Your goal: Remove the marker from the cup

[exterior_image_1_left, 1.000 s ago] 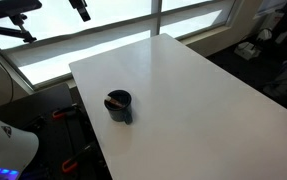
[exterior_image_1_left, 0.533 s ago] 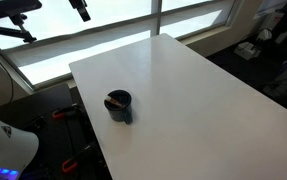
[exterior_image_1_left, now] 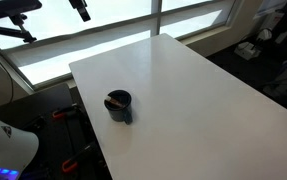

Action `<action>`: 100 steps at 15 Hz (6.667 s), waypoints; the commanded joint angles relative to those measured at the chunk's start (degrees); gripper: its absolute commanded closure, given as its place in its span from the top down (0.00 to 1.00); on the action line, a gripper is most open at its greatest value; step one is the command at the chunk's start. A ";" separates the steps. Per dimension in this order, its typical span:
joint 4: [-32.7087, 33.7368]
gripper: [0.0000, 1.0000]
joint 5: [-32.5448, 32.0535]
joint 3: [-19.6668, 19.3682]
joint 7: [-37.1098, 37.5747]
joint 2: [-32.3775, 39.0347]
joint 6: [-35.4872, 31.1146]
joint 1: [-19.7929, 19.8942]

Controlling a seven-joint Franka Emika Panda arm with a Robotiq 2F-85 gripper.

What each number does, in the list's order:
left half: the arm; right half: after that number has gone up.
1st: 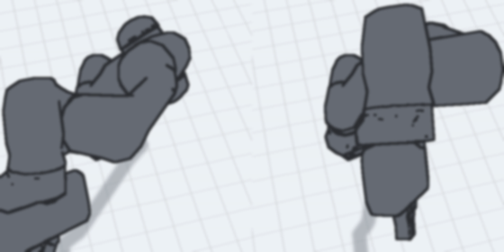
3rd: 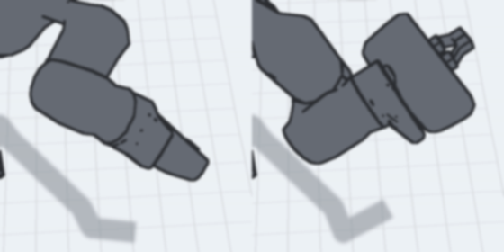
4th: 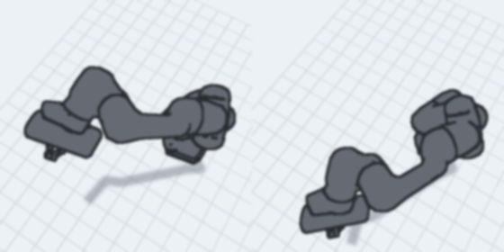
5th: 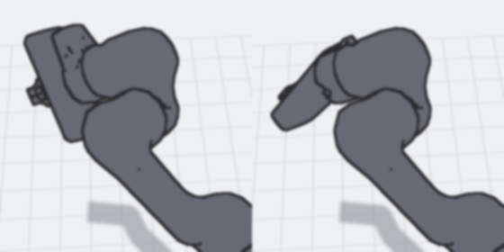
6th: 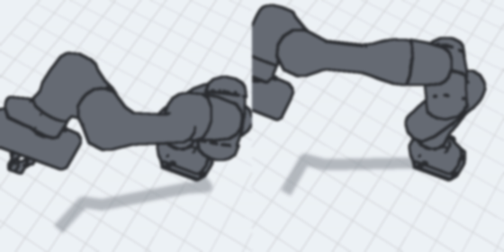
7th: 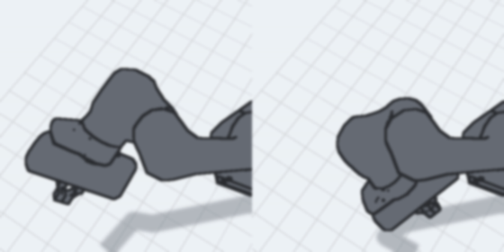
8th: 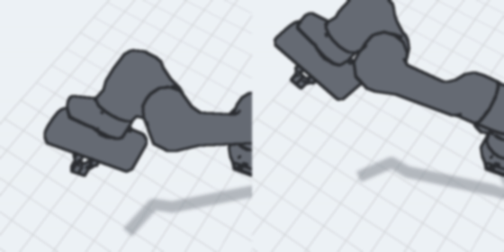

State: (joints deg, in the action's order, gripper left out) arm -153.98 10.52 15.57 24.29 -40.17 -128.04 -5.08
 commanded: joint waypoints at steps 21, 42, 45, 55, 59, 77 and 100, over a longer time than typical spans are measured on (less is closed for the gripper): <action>0.11 1.00 -0.34 -0.36 0.22 0.05 0.15 -0.34; 5.31 1.00 -3.69 -4.06 5.29 16.95 -0.38 8.77; 5.93 1.00 -3.22 -6.66 4.56 22.78 0.55 9.25; 3.87 1.00 -4.17 -11.25 3.74 35.84 -3.39 7.81; 3.51 1.00 -3.67 -12.09 1.67 36.59 -5.49 7.18; 7.97 0.65 -4.80 -15.01 1.25 51.82 -9.41 5.26; 7.05 1.00 -4.28 -16.18 1.89 47.70 -7.94 3.75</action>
State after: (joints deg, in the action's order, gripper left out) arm -145.60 6.00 0.02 25.16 12.45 -136.81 0.09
